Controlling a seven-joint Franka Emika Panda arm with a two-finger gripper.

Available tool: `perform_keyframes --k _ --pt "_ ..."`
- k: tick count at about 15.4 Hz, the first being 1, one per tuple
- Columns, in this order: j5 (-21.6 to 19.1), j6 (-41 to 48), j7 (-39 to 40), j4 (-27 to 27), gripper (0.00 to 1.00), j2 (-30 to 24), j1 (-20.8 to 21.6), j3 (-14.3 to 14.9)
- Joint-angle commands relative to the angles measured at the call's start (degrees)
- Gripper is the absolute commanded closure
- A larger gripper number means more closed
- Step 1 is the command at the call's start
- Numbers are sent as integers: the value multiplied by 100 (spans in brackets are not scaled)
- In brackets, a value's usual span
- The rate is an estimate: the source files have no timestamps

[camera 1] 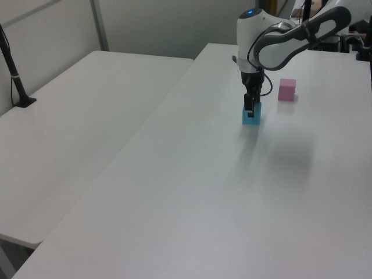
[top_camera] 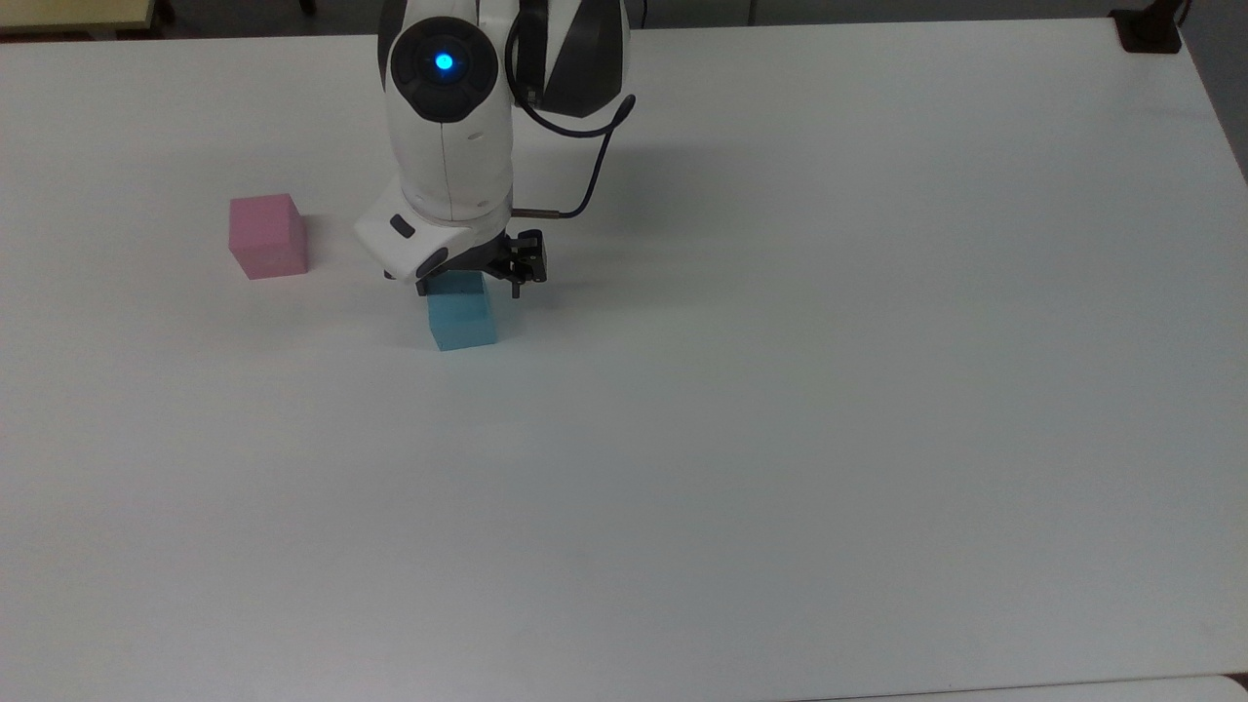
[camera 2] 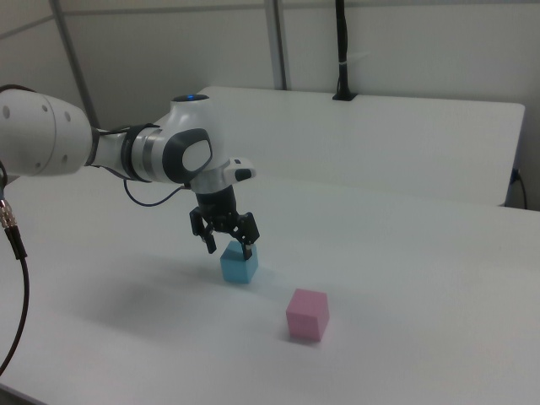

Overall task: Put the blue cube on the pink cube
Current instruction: 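Close the gripper on the light-blue cube and lift it up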

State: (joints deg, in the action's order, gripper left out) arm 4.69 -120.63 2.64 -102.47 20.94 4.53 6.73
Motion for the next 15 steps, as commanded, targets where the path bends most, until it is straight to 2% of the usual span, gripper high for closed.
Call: perform_keyframes --k 1,7,8,9,11,15 --pt "163 -83 -124 7 0 -20 -31 -5" --pt "313 -249 -202 -28 0 156 -22 -5" --pt "313 -302 -220 -28 4 208 -22 -5" --pt "313 -329 -220 -19 19 226 -22 -5" --pt "287 -286 -229 7 42 174 -22 -5" --pt "269 108 -467 34 44 -203 -40 -22"
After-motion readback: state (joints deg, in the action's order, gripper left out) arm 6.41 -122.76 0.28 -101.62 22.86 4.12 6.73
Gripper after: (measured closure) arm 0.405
